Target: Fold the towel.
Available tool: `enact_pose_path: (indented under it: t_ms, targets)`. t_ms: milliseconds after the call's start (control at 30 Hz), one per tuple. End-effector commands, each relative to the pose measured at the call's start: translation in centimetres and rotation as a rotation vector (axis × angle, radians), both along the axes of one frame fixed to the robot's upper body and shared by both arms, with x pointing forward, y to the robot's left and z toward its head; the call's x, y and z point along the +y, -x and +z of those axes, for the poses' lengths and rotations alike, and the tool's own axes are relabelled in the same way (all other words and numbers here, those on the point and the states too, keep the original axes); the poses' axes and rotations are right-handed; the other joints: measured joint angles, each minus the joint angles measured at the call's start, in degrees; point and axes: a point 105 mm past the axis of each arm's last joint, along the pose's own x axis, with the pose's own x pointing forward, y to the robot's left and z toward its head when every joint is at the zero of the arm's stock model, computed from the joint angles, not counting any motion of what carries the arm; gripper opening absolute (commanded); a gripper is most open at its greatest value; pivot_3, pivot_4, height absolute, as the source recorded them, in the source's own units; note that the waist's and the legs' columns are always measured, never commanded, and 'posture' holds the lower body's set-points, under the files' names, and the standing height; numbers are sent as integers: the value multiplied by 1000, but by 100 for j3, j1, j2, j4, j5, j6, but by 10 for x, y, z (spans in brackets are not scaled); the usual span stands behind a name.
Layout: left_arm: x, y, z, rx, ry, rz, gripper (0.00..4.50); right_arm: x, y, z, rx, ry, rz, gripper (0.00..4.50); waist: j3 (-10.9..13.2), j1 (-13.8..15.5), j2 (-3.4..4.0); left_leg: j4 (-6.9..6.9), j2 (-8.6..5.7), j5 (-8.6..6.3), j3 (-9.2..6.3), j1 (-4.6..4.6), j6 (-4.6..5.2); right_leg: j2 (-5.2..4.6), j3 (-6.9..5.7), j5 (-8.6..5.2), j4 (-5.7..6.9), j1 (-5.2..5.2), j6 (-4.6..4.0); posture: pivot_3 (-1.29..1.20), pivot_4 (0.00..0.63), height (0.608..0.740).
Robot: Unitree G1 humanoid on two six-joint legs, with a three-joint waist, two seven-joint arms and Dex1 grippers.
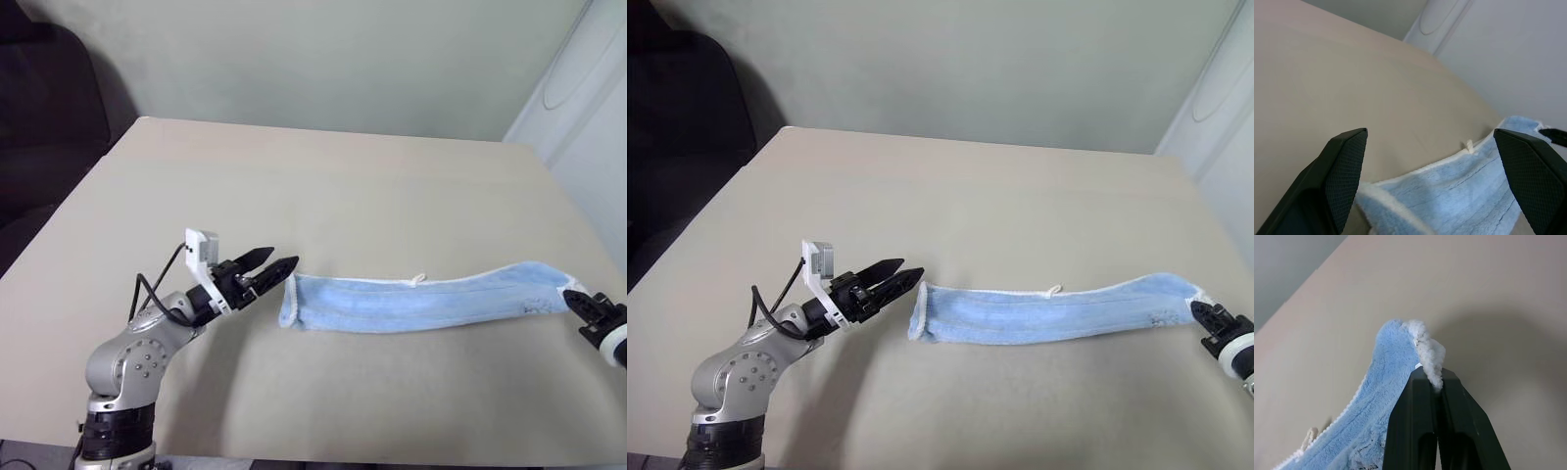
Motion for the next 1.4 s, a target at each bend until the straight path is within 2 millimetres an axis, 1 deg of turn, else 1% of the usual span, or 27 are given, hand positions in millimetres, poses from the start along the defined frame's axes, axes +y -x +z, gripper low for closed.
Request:
enact_pose_path:
  t_ms: [33, 133, 167, 267, 333, 367, 400, 467, 533, 667, 700, 833, 933, 1067, 1200, 1333, 1400]
  targets:
    - [-3, -2, 11, -55, -3, -12, 4500, 14, -9, 19, -31, 110, 115, 51, 0, -3, 0, 0, 1, 0, 0, 1, 0, 1, 0, 0, 0, 0, 0, 0, 150, 740]
    - [-3, -3, 11, -57, -3, -11, 4500, 32, -16, 23, -33, 177, 217, 51, 0, -4, 0, 0, 3, 1, 0, 5, -1, 3, -2, 1, 1, 3, 1, 0, 150, 740]
    - [-4, -3, 11, -58, -2, -11, 4500, 46, -18, 25, -33, 223, 289, 51, 1, -4, 1, 0, 3, 3, -1, 4, 0, 4, -2, 1, 1, 3, 1, 0, 150, 740]
    - [-5, -3, 11, -62, 1, -11, 4500, 79, -20, 28, -32, 334, 465, 51, 11, -4, 18, 4, 1, 8, 5, 2, 4, 3, -1, 4, 0, 4, 4, 0, 150, 740]
    - [-6, -3, 12, -63, 1, -11, 4500, 91, -20, 28, -33, 381, 534, 51, 13, -5, 18, 7, 1, 11, 7, 3, 4, 3, -1, 6, 1, 7, 7, 0, 150, 740]
    - [-6, -3, 12, -64, 3, -11, 4500, 104, -20, 29, -42, 403, 593, 51, 13, -4, 17, 7, 2, 14, 5, 5, 4, 4, -3, 8, 1, 9, 6, 0, 150, 740]
    - [-7, -4, 12, -64, 5, -11, 4500, 112, -20, 29, -50, 416, 633, 51, 13, -1, 17, 8, 2, 15, 5, 7, 4, 4, -3, 8, 0, 9, 5, 0, 150, 740]
    - [-8, -3, 12, -66, 9, -13, 4500, 143, -15, 30, -73, 448, 781, 51, 15, -1, 21, 10, 1, 25, 4, 11, 6, 4, -3, 10, 0, 7, 4, 0, 150, 740]
    - [-10, -3, 12, -69, 11, -16, 4500, 164, -9, 26, -72, 469, 893, 51, 16, 2, 21, 11, 0, 33, 5, 9, 6, 4, -2, 14, 0, 4, 6, 0, 150, 740]
    - [-13, -3, 12, -72, 13, -21, 4500, 191, 1, 13, -56, 481, 1054, 51, 18, 33, 16, 13, -1, 46, -1, 8, 11, 4, -5, 25, -1, 7, -2, 0, 150, 740]
    - [-13, -3, 12, -72, 14, -21, 4500, 195, 2, 10, -53, 483, 1072, 51, 18, 34, 15, 15, -2, 47, -1, 6, 12, 3, -5, 33, -3, 8, -15, 0, 150, 740]
    - [-14, -4, 12, -76, 14, -21, 4500, 203, -1, 2, -47, 483, 1115, 51, 20, 32, 12, 16, -3, 51, 0, 7, 13, 2, -3, 34, -5, 8, -16, 0, 150, 740]
    - [-14, -4, 13, -82, 16, -20, 4500, 209, -4, -10, -21, 485, 1130, 51, 20, 31, 12, 16, -1, 53, -1, 8, 11, 2, -5, 37, -4, 7, -17, 0, 150, 740]
    - [-14, -3, 14, -86, 15, -20, 4500, 212, -8, -27, 24, 495, 1126, 51, 19, 33, 11, 15, -1, 54, -3, 9, 12, 2, -6, 53, -4, 8, -34, 0, 150, 740]
    - [-14, -4, 15, -86, 14, -20, 4500, 213, -11, -35, 42, 493, 1117, 51, 20, 33, 11, 15, -2, 57, -3, 9, 13, 2, -5, 59, -4, 8, -37, 0, 150, 740]
    - [-14, -4, 15, -87, 12, -23, 4500, 216, -11, -30, 14, 440, 1120, 1013, 20, 32, 9, 15, -1, 60, -3, 9, 11, 2, -6, 58, -4, 8, -35, 0, 150, 740]
    - [-14, -5, 15, -86, 12, -24, 4500, 216, -9, -25, -7, 421, 1122, 1725, 20, 34, 9, 15, -3, 62, -3, 8, 11, 2, -6, 58, -4, 8, -35, 0, 150, 740]
